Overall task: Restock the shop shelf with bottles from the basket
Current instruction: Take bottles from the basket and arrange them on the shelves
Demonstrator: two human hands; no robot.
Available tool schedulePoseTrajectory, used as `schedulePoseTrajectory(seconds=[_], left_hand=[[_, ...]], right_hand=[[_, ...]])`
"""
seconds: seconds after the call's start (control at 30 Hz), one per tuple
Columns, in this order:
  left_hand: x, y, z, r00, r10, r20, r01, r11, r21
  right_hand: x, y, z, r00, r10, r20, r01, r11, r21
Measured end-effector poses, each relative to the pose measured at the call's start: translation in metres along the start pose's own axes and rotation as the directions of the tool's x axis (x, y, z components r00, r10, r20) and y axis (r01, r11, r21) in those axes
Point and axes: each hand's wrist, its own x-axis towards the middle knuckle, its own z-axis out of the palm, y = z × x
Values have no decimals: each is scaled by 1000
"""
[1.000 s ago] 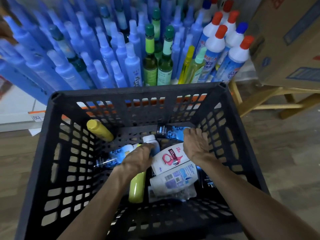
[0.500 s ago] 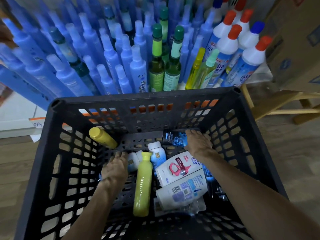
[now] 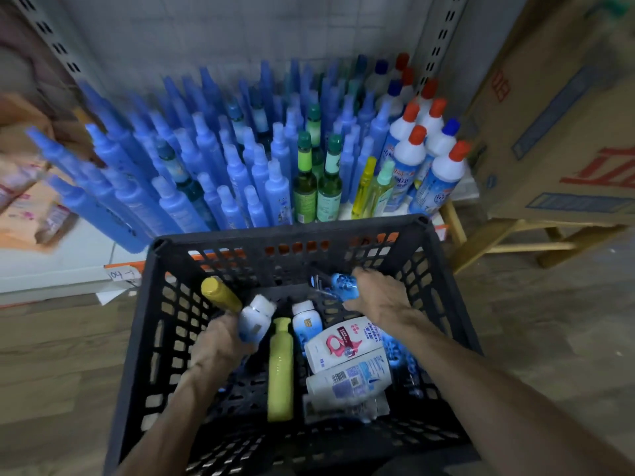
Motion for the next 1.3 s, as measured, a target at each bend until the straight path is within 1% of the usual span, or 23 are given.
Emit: schedulePoseTrajectory(seconds=[0.1, 0.17, 0.23, 0.33, 0.5, 0.57, 0.67, 0.73, 0.77, 0.83, 0.9, 1.03, 1.2, 1.3], left_hand=[[-52, 29, -58, 1000, 13, 5, -11, 962, -272], [-96, 59, -110, 1000, 21, -17, -26, 932, -362], [-142, 86, -166, 1000, 8, -16, -14, 928, -372], [-210, 124, -254, 1000, 23, -21, -29, 918, -395], [-330, 188, -407, 998, 48, -27, -55, 914, -402], [-374, 212, -464, 997, 61, -45, -74, 913, -402], [-433, 240, -540, 989, 105, -103, -136, 917, -375], [-466, 253, -585, 977, 140, -160, -192, 905, -380], [-480, 257, -604, 972, 158, -172, -214, 897, -386], [-502, 264, -639, 964, 177, -201, -246, 879, -409], [-519, 268, -665, 952, 185, -243, -281, 842, -460], [-548, 281, -694, 908, 218, -359, -383, 780, -495], [-566, 298, -705, 887, 209, -411, -424, 723, -546], [-570, 308, -707, 885, 197, -421, -428, 700, -572]], right_hand=[[-55, -16, -60, 994, 23, 109, -45, 978, 204], [-99, -25, -107, 984, 7, 177, -63, 947, 315], [-145, -34, -165, 980, -1, 201, -72, 932, 355], [-212, -51, -269, 982, 19, 187, -95, 909, 406], [-312, -81, -437, 991, 19, 131, -62, 941, 332], [-344, -96, -502, 992, 32, 125, -69, 949, 306], [-391, -122, -590, 998, 48, 47, -59, 953, 296], [-416, -141, -632, 1000, 14, -21, -6, 936, 353], [-427, -149, -648, 998, -15, -68, 42, 908, 417], [-444, -163, -679, 985, -48, -168, 137, 809, 571], [-457, -172, -704, 971, -67, -229, 204, 732, 651], [-475, -183, -740, 943, -100, -318, 313, 595, 740], [-484, -187, -770, 913, -82, -399, 392, 441, 807], [-483, -183, -780, 910, -67, -409, 401, 390, 829]])
